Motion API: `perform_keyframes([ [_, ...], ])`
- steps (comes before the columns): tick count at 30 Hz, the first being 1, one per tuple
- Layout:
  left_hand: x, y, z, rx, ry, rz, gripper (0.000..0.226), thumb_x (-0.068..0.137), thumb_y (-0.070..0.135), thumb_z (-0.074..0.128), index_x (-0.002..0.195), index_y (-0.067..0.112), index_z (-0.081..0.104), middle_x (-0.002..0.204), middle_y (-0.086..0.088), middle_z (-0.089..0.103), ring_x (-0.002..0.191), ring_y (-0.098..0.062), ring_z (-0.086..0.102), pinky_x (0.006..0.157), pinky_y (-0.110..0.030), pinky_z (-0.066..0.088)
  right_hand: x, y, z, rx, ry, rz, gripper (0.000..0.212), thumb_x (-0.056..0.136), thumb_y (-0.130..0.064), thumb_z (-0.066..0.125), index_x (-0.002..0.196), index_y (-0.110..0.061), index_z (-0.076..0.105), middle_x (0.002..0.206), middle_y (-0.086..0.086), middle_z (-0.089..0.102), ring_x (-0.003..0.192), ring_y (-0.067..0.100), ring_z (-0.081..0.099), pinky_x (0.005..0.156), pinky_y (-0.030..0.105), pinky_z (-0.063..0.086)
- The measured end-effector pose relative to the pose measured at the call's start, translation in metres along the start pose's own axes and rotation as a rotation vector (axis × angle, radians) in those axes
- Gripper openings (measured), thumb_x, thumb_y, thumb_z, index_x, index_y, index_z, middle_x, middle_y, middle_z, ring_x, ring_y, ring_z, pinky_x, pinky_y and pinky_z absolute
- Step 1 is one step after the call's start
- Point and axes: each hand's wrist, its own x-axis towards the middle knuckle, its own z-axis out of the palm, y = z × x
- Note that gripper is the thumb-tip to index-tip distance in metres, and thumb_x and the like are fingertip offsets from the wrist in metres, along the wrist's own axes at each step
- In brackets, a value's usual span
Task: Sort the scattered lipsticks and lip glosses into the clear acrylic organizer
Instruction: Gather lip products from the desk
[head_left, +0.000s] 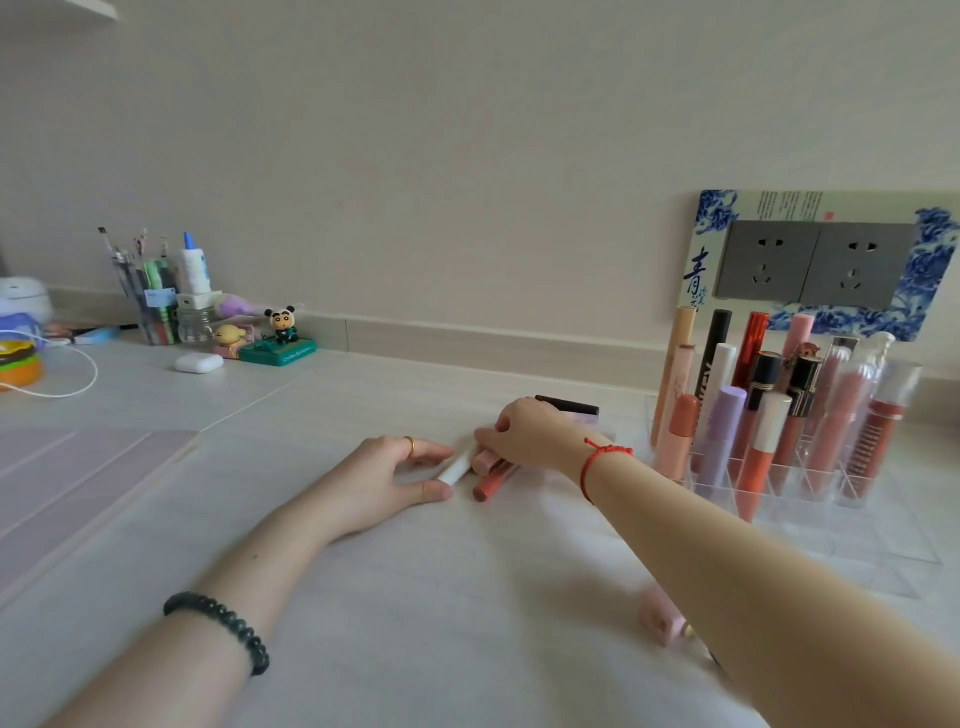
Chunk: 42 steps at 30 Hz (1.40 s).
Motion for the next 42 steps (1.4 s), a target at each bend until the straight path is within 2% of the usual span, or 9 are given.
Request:
perform_keyframes([
  [5, -0.001, 0.002, 0.0, -0.056, 0.013, -0.02, 0.058, 0.072, 0.034, 0.074, 0.126, 0.027, 0.052, 0.118, 0.013, 0.061, 0.105, 0.011, 0.051, 0.089, -0.007, 0.034, -0.004, 0.0, -0.002, 0.192, 0.061, -0.013, 0.04, 0.088, -0.039, 0.048, 0.098, -0.003, 0.064, 0.101, 0.011, 0.066, 0.093, 0.027, 0.059, 0.06, 0.027, 0.038],
  [10, -0.003, 0.011, -0.001, -0.09, 0.136, -0.003, 0.068, 0.066, 0.038, 0.077, 0.127, 0.036, 0.047, 0.097, 0.023, 0.065, 0.106, 0.008, 0.05, 0.088, -0.013, 0.033, -0.012, 0.002, -0.011, 0.399, 0.193, -0.079, 0.041, 0.084, -0.039, 0.057, 0.116, -0.013, 0.053, 0.119, 0.005, 0.054, 0.106, 0.019, 0.052, 0.074, 0.024, 0.035],
  [12, -0.005, 0.018, 0.001, -0.111, 0.188, 0.019, 0.068, 0.065, 0.036, 0.079, 0.125, 0.04, 0.048, 0.088, 0.027, 0.065, 0.106, 0.009, 0.05, 0.089, -0.016, 0.032, -0.021, 0.003, -0.017, 0.509, 0.238, -0.119, 0.045, 0.082, -0.037, 0.061, 0.12, -0.016, 0.048, 0.117, 0.003, 0.055, 0.103, 0.016, 0.051, 0.076, 0.023, 0.037],
  [17, -0.011, 0.05, 0.011, -0.201, 0.317, 0.133, 0.061, 0.064, 0.022, 0.081, 0.112, 0.048, 0.053, 0.079, 0.022, 0.069, 0.09, 0.017, 0.055, 0.076, 0.005, 0.032, -0.055, 0.007, -0.031, 0.77, 0.359, -0.261, 0.045, 0.08, -0.022, 0.066, 0.119, -0.023, 0.045, 0.096, 0.0, 0.063, 0.089, 0.011, 0.062, 0.076, 0.023, 0.048],
  [22, -0.021, 0.091, 0.029, -0.396, 0.324, 0.251, 0.063, 0.066, 0.008, 0.079, 0.107, 0.049, 0.057, 0.081, 0.016, 0.07, 0.078, 0.001, 0.063, 0.07, -0.001, 0.04, -0.097, 0.024, -0.055, 0.919, 0.432, -0.352, 0.044, 0.079, -0.013, 0.067, 0.114, -0.029, 0.046, 0.082, -0.001, 0.065, 0.069, 0.005, 0.066, 0.064, 0.025, 0.056],
  [26, -0.024, 0.122, 0.044, -0.568, 0.223, 0.321, 0.059, 0.066, 0.005, 0.078, 0.097, 0.052, 0.063, 0.084, 0.014, 0.072, 0.074, -0.005, 0.066, 0.072, -0.01, 0.047, -0.127, 0.044, -0.076, 0.922, 0.439, -0.392, 0.044, 0.078, -0.011, 0.069, 0.112, -0.03, 0.048, 0.083, 0.0, 0.066, 0.075, 0.009, 0.069, 0.068, 0.027, 0.059],
  [32, -0.012, 0.167, 0.06, -0.781, 0.171, 0.324, 0.033, 0.061, 0.028, 0.073, 0.093, 0.028, 0.067, 0.081, 0.006, 0.074, 0.076, -0.008, 0.069, 0.069, -0.016, 0.052, -0.157, 0.076, -0.103, 0.932, 0.456, -0.383, 0.044, 0.076, -0.006, 0.07, 0.113, -0.022, 0.052, 0.09, 0.016, 0.064, 0.078, 0.022, 0.069, 0.067, 0.039, 0.059],
  [35, -0.002, 0.187, 0.068, -0.813, 0.139, 0.284, 0.028, 0.069, 0.02, 0.074, 0.095, 0.022, 0.067, 0.084, 0.0, 0.074, 0.079, -0.012, 0.069, 0.072, -0.024, 0.056, -0.166, 0.09, -0.112, 0.952, 0.498, -0.365, 0.041, 0.076, -0.003, 0.068, 0.112, -0.017, 0.054, 0.09, 0.021, 0.064, 0.08, 0.028, 0.069, 0.067, 0.042, 0.059],
  [42, 0.015, 0.22, 0.092, -0.763, 0.135, 0.318, 0.02, 0.075, 0.019, 0.073, 0.084, 0.035, 0.065, 0.077, 0.019, 0.071, 0.081, -0.001, 0.067, 0.071, -0.012, 0.052, -0.176, 0.121, -0.127, 0.892, 0.563, -0.284, 0.037, 0.076, -0.002, 0.069, 0.107, -0.018, 0.057, 0.087, 0.015, 0.066, 0.082, 0.031, 0.067, 0.067, 0.045, 0.059],
])
